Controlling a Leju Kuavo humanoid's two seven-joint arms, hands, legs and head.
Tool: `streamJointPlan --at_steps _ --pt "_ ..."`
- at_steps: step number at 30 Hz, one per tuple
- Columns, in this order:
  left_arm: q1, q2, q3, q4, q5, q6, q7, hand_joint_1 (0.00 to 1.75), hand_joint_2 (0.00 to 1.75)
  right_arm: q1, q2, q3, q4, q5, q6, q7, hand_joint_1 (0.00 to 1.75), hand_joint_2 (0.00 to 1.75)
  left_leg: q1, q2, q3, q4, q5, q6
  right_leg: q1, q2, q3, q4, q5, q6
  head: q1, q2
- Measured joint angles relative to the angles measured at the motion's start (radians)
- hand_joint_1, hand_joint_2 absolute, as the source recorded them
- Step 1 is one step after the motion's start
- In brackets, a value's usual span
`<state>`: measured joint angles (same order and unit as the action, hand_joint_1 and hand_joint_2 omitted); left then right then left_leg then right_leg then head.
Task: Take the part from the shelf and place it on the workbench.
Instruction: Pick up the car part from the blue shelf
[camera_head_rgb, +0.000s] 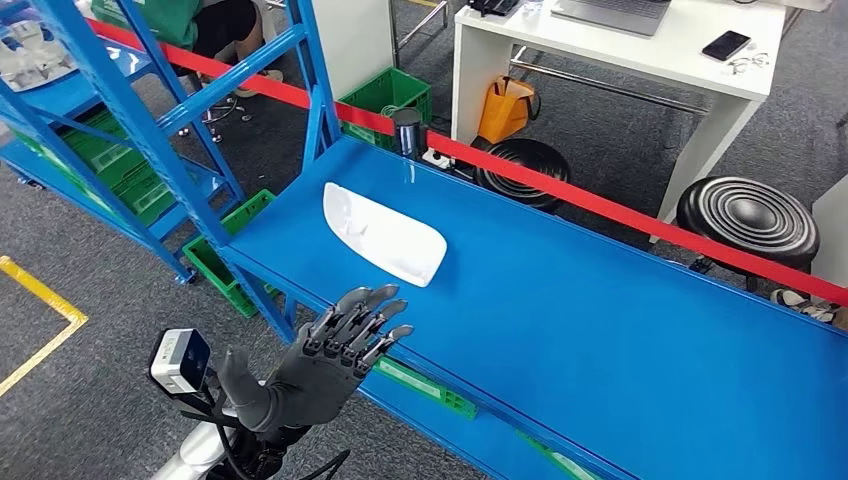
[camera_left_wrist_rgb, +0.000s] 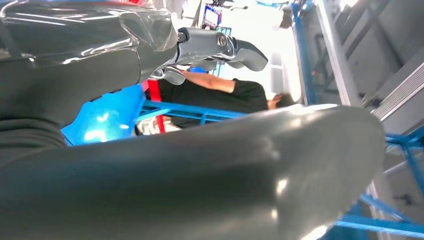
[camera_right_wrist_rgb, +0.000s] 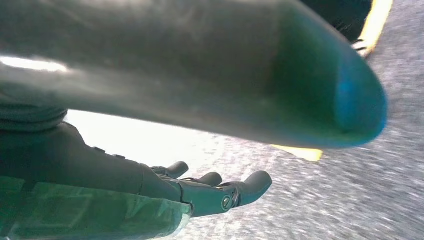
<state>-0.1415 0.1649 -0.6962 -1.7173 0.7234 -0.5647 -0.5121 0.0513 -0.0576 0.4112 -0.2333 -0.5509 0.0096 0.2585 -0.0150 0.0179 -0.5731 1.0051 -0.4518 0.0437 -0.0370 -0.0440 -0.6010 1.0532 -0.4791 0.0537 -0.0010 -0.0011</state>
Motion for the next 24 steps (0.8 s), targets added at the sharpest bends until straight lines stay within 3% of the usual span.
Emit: streamJointPlan --at_steps 1,3,5,8,9,10,11,12,13,15,16,18,20,22,24 --pt "0.0 -0.001 0.001 0.001 -0.005 -0.001 0.0 0.0 0.0 -0.002 0.001 0.0 -0.004 -0.001 0.002 0.0 0.0 0.0 -0.002 0.006 -0.003 0.012 -0.01 -0.005 0.002 -0.003 0.002 -0.004 0.001 -0.012 -0.001 0.0" --pt "-0.002 -0.003 0.003 0.001 -0.012 -0.002 0.002 0.0 0.0 -0.004 0.0 0.0 -0.009 -0.004 0.007 0.0 0.0 0.0 -0.002 0.019 -0.004 0.021 -0.019 -0.01 0.001 0.015 -0.001 0.001 0.001 -0.03 -0.003 0.0" --pt "-0.006 -0.006 0.004 0.001 -0.02 0.004 0.006 0.0 0.0 -0.002 0.001 0.0 -0.013 -0.009 0.012 0.0 0.0 0.0 0.005 0.014 -0.012 0.05 -0.043 -0.019 -0.005 0.031 -0.001 0.0 0.004 -0.037 -0.005 0.0" --pt "-0.007 -0.006 0.007 0.001 -0.035 0.014 0.011 0.0 0.0 0.0 -0.001 0.0 -0.017 -0.014 0.019 0.0 0.0 0.0 0.019 -0.008 -0.085 0.222 -0.14 -0.042 -0.009 0.056 0.0 -0.001 0.005 -0.04 -0.007 0.0" --pt "-0.007 -0.006 0.008 0.002 -0.039 0.016 0.012 0.0 0.0 0.0 -0.001 0.0 -0.018 -0.014 0.02 0.0 0.0 0.0 0.023 -0.009 -0.114 0.282 -0.162 -0.045 -0.009 0.065 0.0 -0.001 0.005 -0.04 -0.007 0.0" --pt "-0.007 -0.006 0.009 0.002 -0.041 0.018 0.012 0.0 0.0 0.001 -0.002 0.0 -0.018 -0.014 0.021 0.0 0.0 0.0 0.025 -0.009 -0.131 0.312 -0.165 -0.046 -0.009 0.075 0.001 -0.001 0.005 -0.04 -0.007 0.0" --pt "-0.007 -0.006 0.01 0.002 -0.042 0.019 0.013 0.0 0.0 0.001 -0.002 0.0 -0.018 -0.014 0.021 0.0 0.0 0.0 0.027 -0.011 -0.13 0.304 -0.148 -0.045 -0.009 0.085 0.002 -0.001 0.005 -0.04 -0.007 0.0" --pt "-0.008 -0.006 0.01 0.002 -0.043 0.02 0.013 0.0 0.0 0.001 -0.002 0.0 -0.018 -0.014 0.022 0.0 0.0 0.0 0.027 -0.017 -0.11 0.255 -0.114 -0.042 -0.009 0.097 0.004 -0.001 0.005 -0.039 -0.007 0.0" --pt "-0.009 -0.006 0.011 0.002 -0.043 0.021 0.013 0.0 0.0 0.001 -0.002 0.0 -0.019 -0.014 0.022 0.0 0.0 0.0 0.028 -0.034 -0.077 0.18 -0.072 -0.036 -0.009 0.109 0.005 -0.002 0.005 -0.039 -0.007 0.0" --pt "-0.011 -0.006 0.012 0.002 -0.049 0.026 0.014 0.0 0.0 0.0 -0.001 0.0 -0.022 -0.015 0.021 -0.002 0.0 0.0 0.027 -0.069 -0.021 0.059 -0.025 -0.022 -0.01 0.126 0.007 -0.004 0.007 -0.036 -0.007 0.0" --pt "-0.011 -0.005 0.013 0.002 -0.058 0.033 0.014 0.0 0.0 0.001 -0.001 0.0 -0.024 -0.016 0.02 -0.004 0.0 0.0 0.025 -0.08 -0.01 0.032 -0.02 -0.016 -0.011 0.132 0.005 -0.006 0.008 -0.031 -0.008 0.0" --pt "-0.01 -0.004 0.015 0.001 -0.085 0.055 0.016 0.0 0.0 0.006 -0.002 0.0 -0.026 -0.02 0.018 -0.009 0.0 0.0 0.018 -0.076 -0.006 0.02 -0.02 -0.007 -0.015 0.143 0.005 -0.017 0.014 -0.017 -0.01 0.0" --pt "-0.005 -0.004 0.022 -0.001 -0.133 0.093 0.016 0.0 0.87 0.014 -0.005 0.002 -0.032 -0.027 0.016 -0.011 0.0 0.0 0.018 -0.066 0.007 -0.008 -0.004 0.003 -0.012 0.118 -0.001 -0.01 0.009 -0.011 -0.008 0.0" --pt "0.008 -0.004 0.032 -0.003 -0.199 0.144 0.015 0.0 1.75 0.019 -0.014 0.009 -0.049 -0.041 0.009 -0.009 0.0 0.0 0.017 -0.054 0.016 -0.032 0.01 0.011 -0.005 0.073 -0.04 0.067 -0.032 -0.022 -0.004 0.0" --pt "0.027 -0.002 0.044 -0.004 -0.262 0.192 0.011 0.0 1.75 0.024 -0.027 0.021 -0.074 -0.058 -0.003 -0.002 0.0 0.0 0.008 -0.042 0.014 -0.033 0.012 0.015 0.0 0.057 -0.099 0.194 -0.087 -0.032 -0.003 0.0"
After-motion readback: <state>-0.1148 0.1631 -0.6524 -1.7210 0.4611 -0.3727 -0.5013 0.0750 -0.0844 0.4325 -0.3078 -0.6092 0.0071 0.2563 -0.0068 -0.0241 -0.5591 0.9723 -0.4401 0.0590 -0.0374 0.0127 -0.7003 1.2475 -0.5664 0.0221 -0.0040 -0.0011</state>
